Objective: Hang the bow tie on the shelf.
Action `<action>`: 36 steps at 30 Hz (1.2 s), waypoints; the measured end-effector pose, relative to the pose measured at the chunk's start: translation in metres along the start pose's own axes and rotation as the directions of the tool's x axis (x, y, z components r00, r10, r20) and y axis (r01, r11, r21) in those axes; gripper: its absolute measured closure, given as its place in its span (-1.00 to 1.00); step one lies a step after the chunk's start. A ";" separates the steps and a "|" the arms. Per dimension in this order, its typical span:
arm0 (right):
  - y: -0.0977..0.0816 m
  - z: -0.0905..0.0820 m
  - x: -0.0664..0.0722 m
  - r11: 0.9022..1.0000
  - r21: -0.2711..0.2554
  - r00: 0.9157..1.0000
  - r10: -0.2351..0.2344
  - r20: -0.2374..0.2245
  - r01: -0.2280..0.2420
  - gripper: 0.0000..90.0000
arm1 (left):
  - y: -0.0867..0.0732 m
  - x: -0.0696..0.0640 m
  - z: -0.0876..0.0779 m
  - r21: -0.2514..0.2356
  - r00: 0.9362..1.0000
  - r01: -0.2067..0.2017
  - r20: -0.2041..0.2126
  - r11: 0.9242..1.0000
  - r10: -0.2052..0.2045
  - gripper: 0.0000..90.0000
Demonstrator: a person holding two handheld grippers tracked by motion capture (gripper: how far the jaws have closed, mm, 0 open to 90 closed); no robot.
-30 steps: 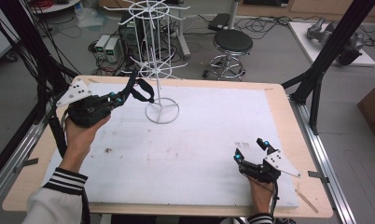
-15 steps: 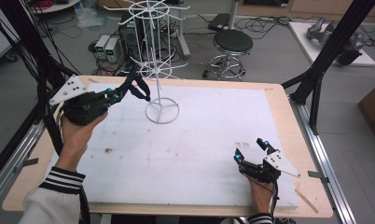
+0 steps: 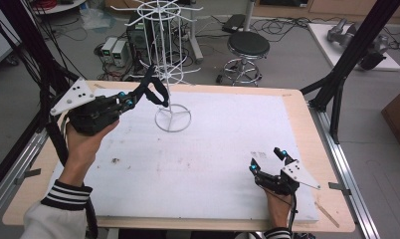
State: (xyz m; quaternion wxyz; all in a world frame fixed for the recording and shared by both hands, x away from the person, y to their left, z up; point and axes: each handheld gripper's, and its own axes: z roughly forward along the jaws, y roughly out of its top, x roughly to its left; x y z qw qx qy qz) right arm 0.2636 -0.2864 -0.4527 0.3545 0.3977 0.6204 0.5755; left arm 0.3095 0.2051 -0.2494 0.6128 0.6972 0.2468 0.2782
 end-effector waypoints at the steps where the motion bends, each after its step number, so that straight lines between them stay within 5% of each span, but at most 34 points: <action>1: 0.000 0.000 0.000 1.000 -0.001 1.000 0.000 0.000 0.000 -0.81 | 0.001 -0.001 0.001 -0.003 1.000 -0.002 0.002 1.000 0.002 0.95; 16: 0.000 0.000 -0.001 1.000 -0.004 1.000 -0.003 -0.001 0.003 -0.81 | -0.003 -0.009 0.024 0.015 0.999 0.014 0.029 1.000 -0.015 0.95; 36: 0.000 0.000 -0.001 1.000 -0.003 1.000 -0.004 0.000 0.004 -0.81 | 0.000 -0.009 0.017 0.003 1.000 0.006 0.024 1.000 -0.006 0.95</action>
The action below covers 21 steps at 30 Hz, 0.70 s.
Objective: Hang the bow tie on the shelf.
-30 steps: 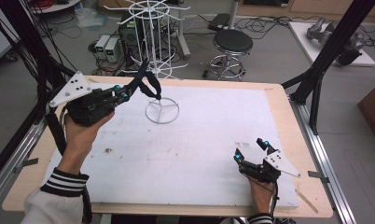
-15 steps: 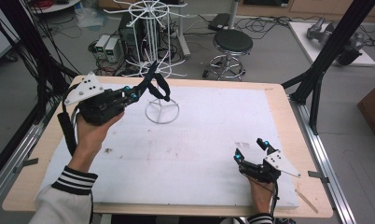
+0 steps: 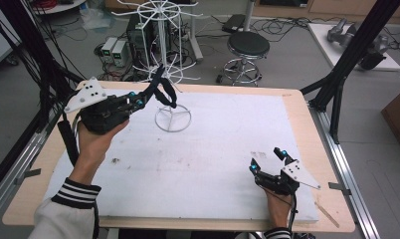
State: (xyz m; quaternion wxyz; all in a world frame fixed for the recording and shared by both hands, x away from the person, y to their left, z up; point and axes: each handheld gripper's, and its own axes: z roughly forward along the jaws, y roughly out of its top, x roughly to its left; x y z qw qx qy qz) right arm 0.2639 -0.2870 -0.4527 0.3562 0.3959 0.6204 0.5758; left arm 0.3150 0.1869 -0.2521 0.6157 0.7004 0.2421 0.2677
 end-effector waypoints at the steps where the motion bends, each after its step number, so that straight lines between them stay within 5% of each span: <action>1: 0.000 0.000 0.000 1.000 0.000 1.000 0.000 -0.001 0.000 -0.81 | 0.001 -0.001 0.000 -0.002 1.000 -0.003 0.003 1.000 0.003 0.95; 21: 0.000 0.000 0.000 1.000 -0.002 1.000 -0.002 -0.002 0.002 -0.81 | 0.010 -0.011 0.022 -0.032 0.999 0.004 0.040 0.999 -0.003 0.95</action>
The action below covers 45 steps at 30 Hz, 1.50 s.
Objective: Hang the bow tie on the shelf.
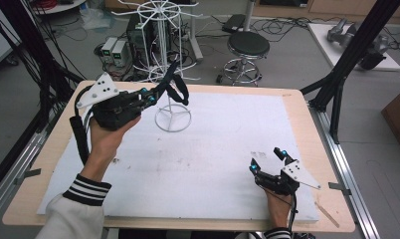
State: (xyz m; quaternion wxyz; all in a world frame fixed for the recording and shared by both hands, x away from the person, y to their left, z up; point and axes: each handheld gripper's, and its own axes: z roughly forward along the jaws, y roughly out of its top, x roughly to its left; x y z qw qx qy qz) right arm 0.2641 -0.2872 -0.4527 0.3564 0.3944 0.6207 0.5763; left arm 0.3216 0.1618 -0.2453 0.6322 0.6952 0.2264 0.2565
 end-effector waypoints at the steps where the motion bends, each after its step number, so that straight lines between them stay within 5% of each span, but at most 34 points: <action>1: 0.000 0.000 0.000 1.000 0.000 1.000 0.001 0.000 -0.001 -0.81 | 0.000 0.000 0.001 0.004 1.000 -0.002 -0.001 1.000 0.002 0.95; 22: 0.000 0.000 0.000 1.000 0.000 1.000 -0.002 0.001 0.002 -0.81 | -0.035 0.011 0.016 0.104 0.998 0.031 -0.049 0.994 -0.026 0.95; 38: 0.000 0.000 0.000 1.000 -0.002 1.000 -0.003 0.003 0.003 -0.81 | -0.011 0.001 0.009 0.029 1.000 0.000 -0.016 1.000 0.001 0.95; 45: 0.000 0.000 0.000 1.000 -0.001 1.000 -0.001 0.001 0.001 -0.81 | -0.017 0.005 0.021 0.060 1.000 0.008 -0.029 0.998 -0.007 0.95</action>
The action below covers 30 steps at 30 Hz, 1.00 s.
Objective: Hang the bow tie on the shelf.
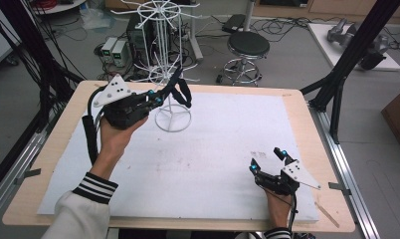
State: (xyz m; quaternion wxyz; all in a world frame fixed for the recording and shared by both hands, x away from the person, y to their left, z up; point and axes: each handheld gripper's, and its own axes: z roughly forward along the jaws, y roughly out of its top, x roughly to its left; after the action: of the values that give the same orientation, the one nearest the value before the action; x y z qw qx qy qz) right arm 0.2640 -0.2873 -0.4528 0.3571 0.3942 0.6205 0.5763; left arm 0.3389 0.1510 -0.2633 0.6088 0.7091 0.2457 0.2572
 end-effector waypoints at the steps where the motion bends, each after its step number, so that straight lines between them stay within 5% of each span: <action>1: 0.000 0.000 0.000 1.000 0.000 1.000 0.001 -0.001 -0.001 -0.81 | -0.001 0.000 0.001 0.004 1.000 0.001 -0.003 1.000 -0.001 0.95; 19: 0.000 0.000 0.000 1.000 0.001 1.000 0.006 -0.001 -0.006 -0.81 | -0.024 0.008 0.006 0.064 0.999 0.021 -0.039 0.998 -0.019 0.95; 30: 0.000 -0.001 0.000 1.000 -0.005 1.000 0.009 -0.006 -0.009 -0.81 | -0.039 0.004 0.009 0.094 1.000 0.016 -0.027 0.995 -0.013 0.92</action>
State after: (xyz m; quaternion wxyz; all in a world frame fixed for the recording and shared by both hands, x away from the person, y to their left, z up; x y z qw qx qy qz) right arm 0.2634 -0.2879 -0.4530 0.3539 0.3942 0.6183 0.5806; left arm 0.3464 0.1526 -0.3030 0.5732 0.7319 0.2706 0.2500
